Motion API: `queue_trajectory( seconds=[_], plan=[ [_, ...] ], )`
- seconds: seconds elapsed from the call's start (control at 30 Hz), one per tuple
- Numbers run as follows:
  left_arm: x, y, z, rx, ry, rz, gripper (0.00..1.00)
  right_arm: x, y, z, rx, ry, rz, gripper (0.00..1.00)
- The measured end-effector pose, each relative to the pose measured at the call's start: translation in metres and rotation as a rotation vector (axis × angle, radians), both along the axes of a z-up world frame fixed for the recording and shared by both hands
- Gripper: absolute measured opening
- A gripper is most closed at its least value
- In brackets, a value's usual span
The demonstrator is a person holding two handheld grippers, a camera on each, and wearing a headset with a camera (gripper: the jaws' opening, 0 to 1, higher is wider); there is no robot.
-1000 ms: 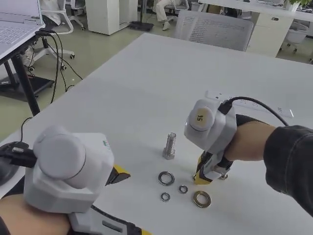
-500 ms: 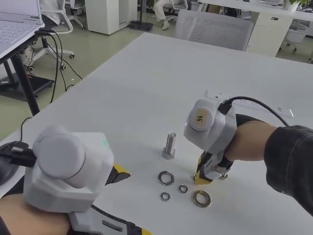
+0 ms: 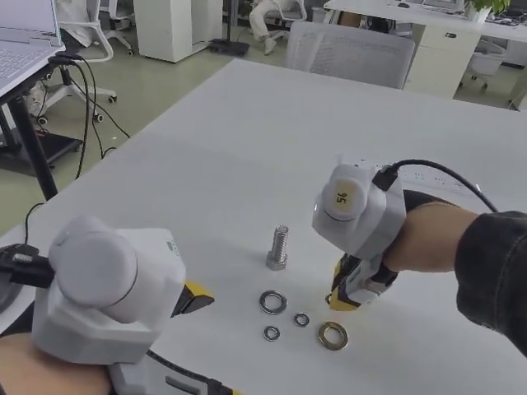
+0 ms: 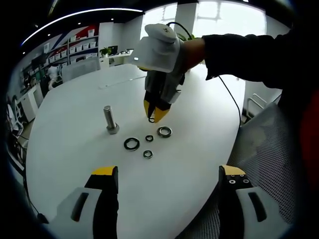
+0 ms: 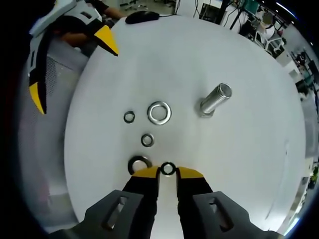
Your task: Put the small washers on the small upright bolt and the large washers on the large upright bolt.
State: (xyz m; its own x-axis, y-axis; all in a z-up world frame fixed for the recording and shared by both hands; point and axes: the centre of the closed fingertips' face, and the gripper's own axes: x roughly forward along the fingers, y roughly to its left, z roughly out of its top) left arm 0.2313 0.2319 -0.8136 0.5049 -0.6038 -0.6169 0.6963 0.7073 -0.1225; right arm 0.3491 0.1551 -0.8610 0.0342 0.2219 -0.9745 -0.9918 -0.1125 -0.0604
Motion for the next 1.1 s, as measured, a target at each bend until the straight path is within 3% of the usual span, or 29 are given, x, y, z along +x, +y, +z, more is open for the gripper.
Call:
queue_trajectory(
  seconds=[0.47, 1.1],
  plan=[
    [-0.002, -0.003, 0.0, 0.002, -0.003, -0.015, 0.82, -0.02, -0.033, 0.002, 0.02, 0.01, -0.059, 0.15],
    [-0.004, -0.004, 0.0, 0.01, -0.005, -0.024, 0.82, -0.018, -0.085, 0.003, 0.025, 0.005, -0.185, 0.14]
  ],
)
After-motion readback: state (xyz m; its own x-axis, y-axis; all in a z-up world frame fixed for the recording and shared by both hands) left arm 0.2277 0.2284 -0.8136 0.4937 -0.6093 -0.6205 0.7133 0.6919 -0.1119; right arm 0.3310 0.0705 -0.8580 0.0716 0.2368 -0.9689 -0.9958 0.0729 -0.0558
